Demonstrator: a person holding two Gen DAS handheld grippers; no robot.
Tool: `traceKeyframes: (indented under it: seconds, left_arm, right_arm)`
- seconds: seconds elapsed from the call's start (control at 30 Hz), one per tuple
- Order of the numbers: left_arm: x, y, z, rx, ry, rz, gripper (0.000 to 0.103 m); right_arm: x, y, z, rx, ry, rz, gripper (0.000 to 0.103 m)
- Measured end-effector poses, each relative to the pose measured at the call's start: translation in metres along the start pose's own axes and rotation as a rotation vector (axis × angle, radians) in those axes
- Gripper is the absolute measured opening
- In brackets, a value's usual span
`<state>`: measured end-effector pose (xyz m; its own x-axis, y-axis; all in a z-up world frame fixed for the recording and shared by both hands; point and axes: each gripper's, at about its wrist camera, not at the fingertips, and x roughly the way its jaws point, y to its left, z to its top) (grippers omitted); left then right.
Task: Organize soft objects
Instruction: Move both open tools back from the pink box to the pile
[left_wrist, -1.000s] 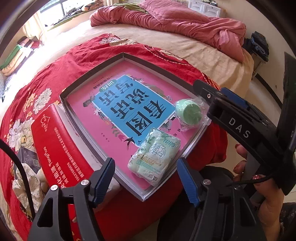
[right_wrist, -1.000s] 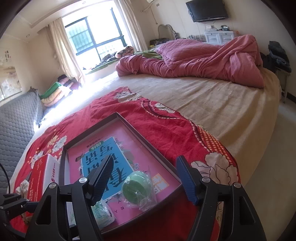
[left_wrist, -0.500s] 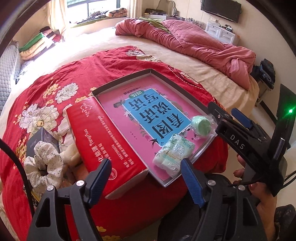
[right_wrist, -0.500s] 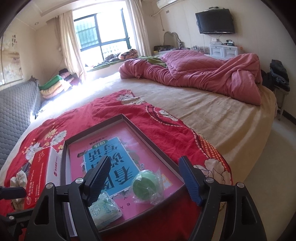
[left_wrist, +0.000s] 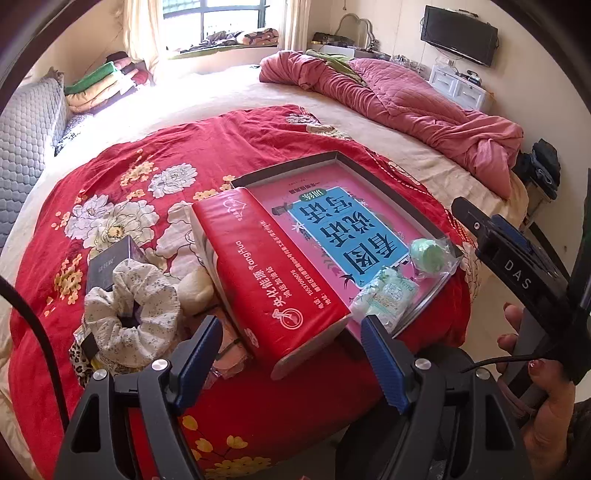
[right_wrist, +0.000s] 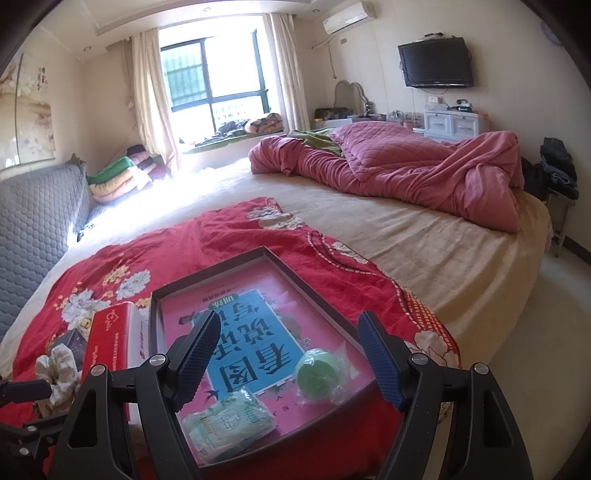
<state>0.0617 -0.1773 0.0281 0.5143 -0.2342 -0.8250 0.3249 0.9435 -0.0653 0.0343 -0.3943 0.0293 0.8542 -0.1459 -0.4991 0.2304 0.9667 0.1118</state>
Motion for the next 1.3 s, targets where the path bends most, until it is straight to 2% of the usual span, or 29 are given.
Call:
traceKeyframes:
  seconds: [0.27, 0.73, 0.9, 1.0, 1.3]
  left_arm:
    - [-0.015, 0.021, -0.008, -0.034, -0.024, 0.019, 0.077]
    - [-0.044, 0.059, -0.020, -0.094, -0.072, 0.066, 0.077]
    - [-0.052, 0.072, -0.022, -0.122, -0.085, 0.073, 0.077]
    - [-0.058, 0.081, -0.024, -0.143, -0.095, 0.078, 0.077]
    - [-0.071, 0.107, -0.029, -0.195, -0.111, 0.101, 0.077]
  right_arm:
    - [-0.024, 0.033, 0.005, -0.106, -0.059, 0.016, 0.078]
    - [-0.053, 0.083, 0.010, -0.194, -0.091, 0.103, 0.078]
    - [-0.062, 0.103, 0.014, -0.202, -0.090, 0.150, 0.078]
    - [-0.065, 0.112, 0.013, -0.176, -0.063, 0.213, 0.078]
    - [-0.079, 0.154, 0.005, -0.257, -0.056, 0.294, 0.078]
